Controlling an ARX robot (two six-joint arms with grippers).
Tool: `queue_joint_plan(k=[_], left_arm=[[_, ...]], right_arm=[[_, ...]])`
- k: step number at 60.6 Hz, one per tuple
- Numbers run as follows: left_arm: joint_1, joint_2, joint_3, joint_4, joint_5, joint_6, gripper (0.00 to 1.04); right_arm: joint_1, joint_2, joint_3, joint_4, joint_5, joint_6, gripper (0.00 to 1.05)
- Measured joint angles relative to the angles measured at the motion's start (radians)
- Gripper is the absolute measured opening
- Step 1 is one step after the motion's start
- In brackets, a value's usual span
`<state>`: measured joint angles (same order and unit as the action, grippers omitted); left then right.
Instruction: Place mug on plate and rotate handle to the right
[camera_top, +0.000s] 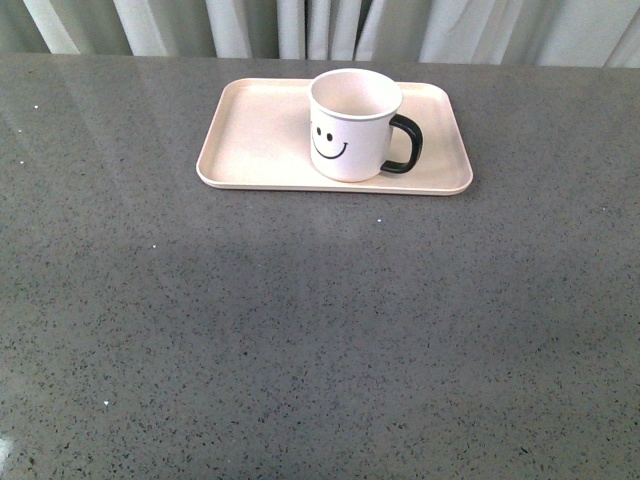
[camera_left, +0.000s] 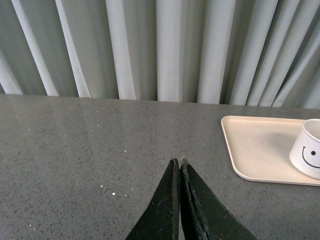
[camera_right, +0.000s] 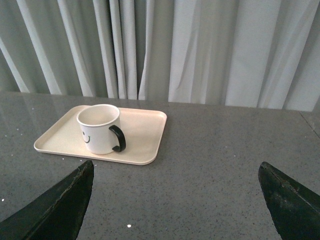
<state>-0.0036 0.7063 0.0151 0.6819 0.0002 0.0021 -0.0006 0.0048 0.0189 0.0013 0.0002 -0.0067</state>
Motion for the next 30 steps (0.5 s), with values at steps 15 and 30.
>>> queue_joint_plan(k=[15,30], left_arm=[[0.0,-0.214,-0.002,-0.195,0.0,0.0,0.01],[0.0,-0.369,-0.002,-0.342,0.0,0.0,0.01]], right_arm=[[0.0,0.0,0.0,0.0,0.0,0.0,0.96],[0.0,0.0,0.0,0.0,0.0,0.0,0.96]])
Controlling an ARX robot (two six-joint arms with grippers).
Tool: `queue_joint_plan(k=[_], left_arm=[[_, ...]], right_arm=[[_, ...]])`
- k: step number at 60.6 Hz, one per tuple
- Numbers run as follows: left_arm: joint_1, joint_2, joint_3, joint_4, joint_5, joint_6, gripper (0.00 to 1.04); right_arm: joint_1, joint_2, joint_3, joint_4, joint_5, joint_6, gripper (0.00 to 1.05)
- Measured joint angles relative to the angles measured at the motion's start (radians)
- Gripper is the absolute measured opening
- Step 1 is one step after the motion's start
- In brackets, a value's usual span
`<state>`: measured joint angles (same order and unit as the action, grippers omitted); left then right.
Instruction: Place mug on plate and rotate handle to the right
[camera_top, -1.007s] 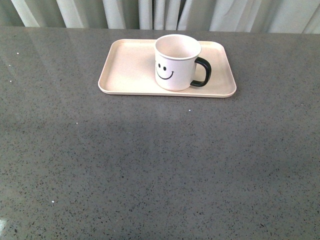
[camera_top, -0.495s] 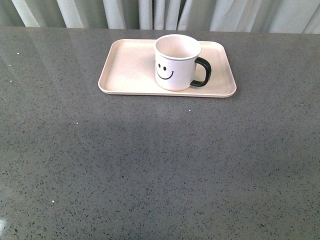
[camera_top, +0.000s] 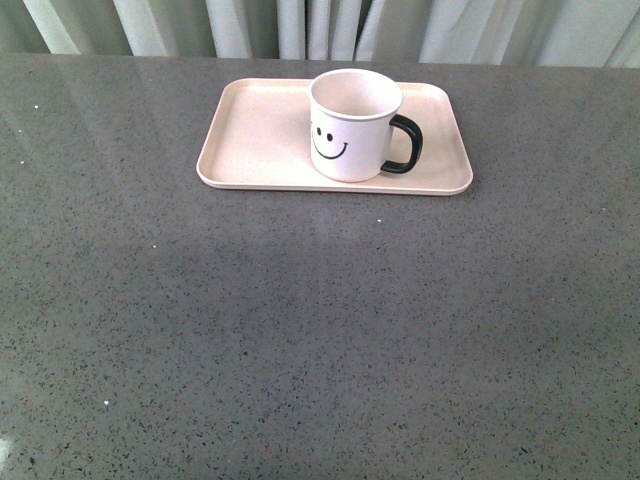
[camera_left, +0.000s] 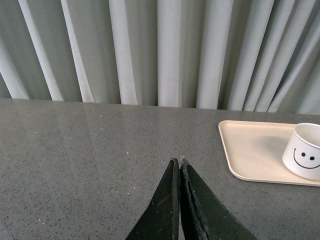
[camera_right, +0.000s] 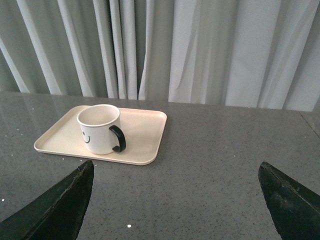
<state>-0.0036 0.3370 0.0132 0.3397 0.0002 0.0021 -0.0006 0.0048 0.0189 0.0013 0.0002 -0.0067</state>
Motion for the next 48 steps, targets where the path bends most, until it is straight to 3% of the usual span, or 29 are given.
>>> queue_joint_plan(k=[35,42,48], left_arm=[[0.0,-0.157,0.0,-0.159,0.0,0.0,0.01],[0.0,-0.284,0.0,-0.318,0.0,0.0,0.01],[0.0,-0.319,0.0,-0.335,0.0,0.0,0.01]], right_arm=[[0.0,0.0,0.0,0.0,0.0,0.0,0.96],[0.0,0.0,0.0,0.0,0.0,0.0,0.96],[0.0,0.0,0.0,0.0,0.0,0.0,0.96]])
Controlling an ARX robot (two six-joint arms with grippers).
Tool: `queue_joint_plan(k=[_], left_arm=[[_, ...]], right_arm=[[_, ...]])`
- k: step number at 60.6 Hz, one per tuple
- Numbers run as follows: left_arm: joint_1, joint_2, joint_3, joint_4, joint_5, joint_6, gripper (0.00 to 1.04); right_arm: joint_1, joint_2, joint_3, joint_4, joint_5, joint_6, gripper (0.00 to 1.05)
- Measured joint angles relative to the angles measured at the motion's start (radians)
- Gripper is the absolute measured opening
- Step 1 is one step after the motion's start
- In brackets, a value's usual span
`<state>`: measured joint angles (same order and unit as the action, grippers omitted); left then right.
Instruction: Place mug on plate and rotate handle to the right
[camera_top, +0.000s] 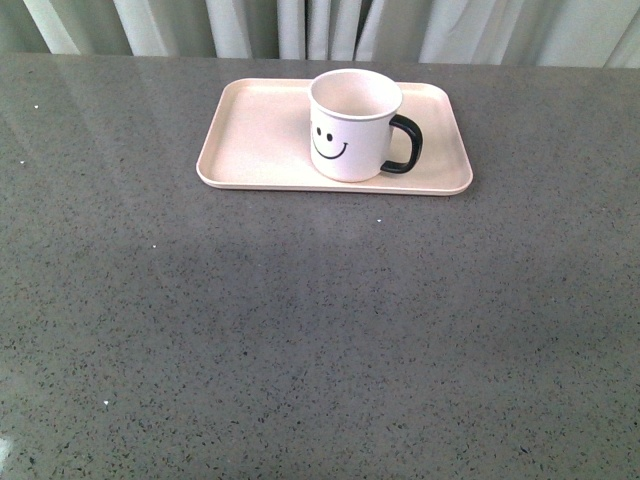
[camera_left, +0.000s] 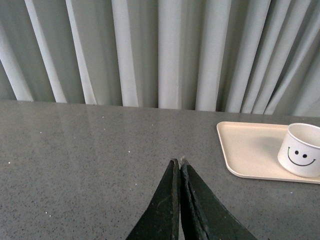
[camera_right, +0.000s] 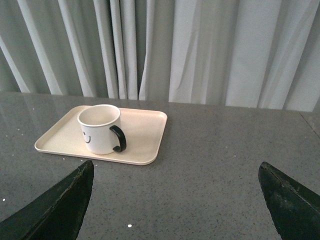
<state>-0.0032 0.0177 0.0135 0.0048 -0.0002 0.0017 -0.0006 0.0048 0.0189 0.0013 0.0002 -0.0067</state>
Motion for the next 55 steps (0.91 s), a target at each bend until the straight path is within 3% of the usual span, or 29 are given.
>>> queue_joint_plan(k=[14,32,35,45,48,50,51,55], left_arm=[[0.0,-0.001,0.0,-0.005,0.0,-0.001,0.03],[0.0,-0.002,0.0,-0.005,0.0,0.0,0.51],[0.0,-0.002,0.0,-0.005,0.0,0.0,0.65],[0.0,-0.002,0.0,-0.005,0.0,0.0,0.91],[0.0,-0.002,0.0,-0.005,0.0,0.0,0.97],[0.0,-0.002,0.0,-0.005,0.0,0.0,0.95],[0.0,-0.002,0.0,-0.005,0.0,0.0,0.95],[0.0,-0.002,0.0,-0.005,0.001,0.0,0.96]], right_arm=[[0.0,0.0,0.0,0.0,0.0,0.0,0.96],[0.0,0.0,0.0,0.0,0.0,0.0,0.96],[0.0,0.0,0.0,0.0,0.0,0.0,0.96],[0.0,0.0,0.0,0.0,0.0,0.0,0.96],[0.0,0.0,0.0,0.0,0.0,0.0,0.96],[0.0,0.0,0.0,0.0,0.0,0.0,0.96],[-0.003,0.007,0.003,-0.008,-0.013,-0.005,0.96],[-0.114,0.31,0.188,-0.361,-0.324,-0.157,0.96]])
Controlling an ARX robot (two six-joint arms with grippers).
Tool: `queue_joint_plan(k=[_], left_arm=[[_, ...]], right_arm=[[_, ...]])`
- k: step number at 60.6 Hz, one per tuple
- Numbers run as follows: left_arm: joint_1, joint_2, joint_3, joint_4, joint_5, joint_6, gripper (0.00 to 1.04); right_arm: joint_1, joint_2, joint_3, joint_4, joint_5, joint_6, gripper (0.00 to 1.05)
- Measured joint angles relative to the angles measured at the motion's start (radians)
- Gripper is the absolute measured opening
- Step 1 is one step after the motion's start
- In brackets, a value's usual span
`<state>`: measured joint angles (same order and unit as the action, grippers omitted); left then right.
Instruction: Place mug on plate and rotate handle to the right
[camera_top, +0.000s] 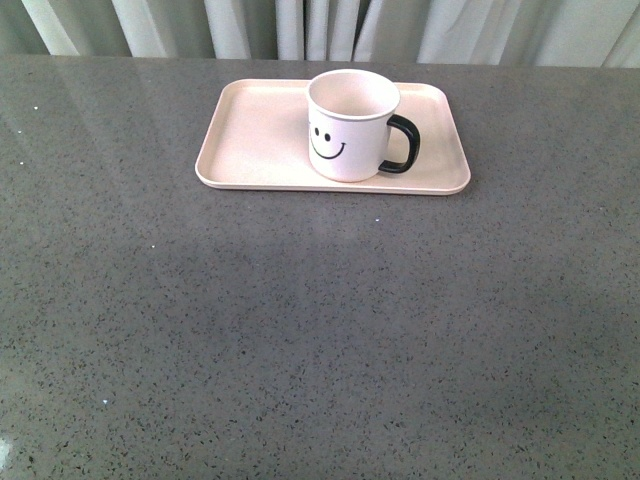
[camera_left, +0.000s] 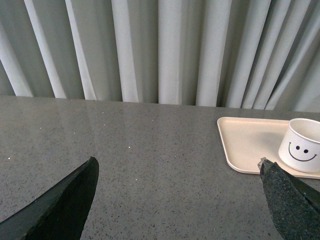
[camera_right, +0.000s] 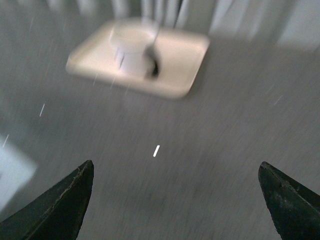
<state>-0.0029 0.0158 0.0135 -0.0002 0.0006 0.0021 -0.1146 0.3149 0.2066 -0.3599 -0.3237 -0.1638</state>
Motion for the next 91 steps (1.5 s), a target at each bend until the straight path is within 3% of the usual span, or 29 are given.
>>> queue_joint_plan(k=[2,5,13,19,34,64,91], left_arm=[[0.0,0.0,0.0,0.0,0.0,0.0,0.96],[0.0,0.0,0.0,0.0,0.0,0.0,0.96],[0.0,0.0,0.0,0.0,-0.001,0.0,0.96],[0.0,0.0,0.0,0.0,-0.001,0.0,0.96],[0.0,0.0,0.0,0.0,0.0,0.0,0.96],[0.0,0.0,0.0,0.0,0.0,0.0,0.96],[0.0,0.0,0.0,0.0,0.0,0.0,0.96]], right_arm=[[-0.026,0.155,0.068,-0.029,-0.068,-0.057,0.96],[-0.04,0.295,0.131,0.006,-0.086,-0.1,0.96],[-0.051,0.689,0.338,0.203,-0.063,-0.14,0.96],[-0.036,0.93,0.483,0.267,-0.024,-0.126,0.96],[0.105,1.497,1.005,0.134,0.082,-0.022,0.96],[0.233,1.856,1.528,-0.097,0.165,0.117,0.96],[0.249,1.971,1.653,-0.159,0.194,0.151,0.96]])
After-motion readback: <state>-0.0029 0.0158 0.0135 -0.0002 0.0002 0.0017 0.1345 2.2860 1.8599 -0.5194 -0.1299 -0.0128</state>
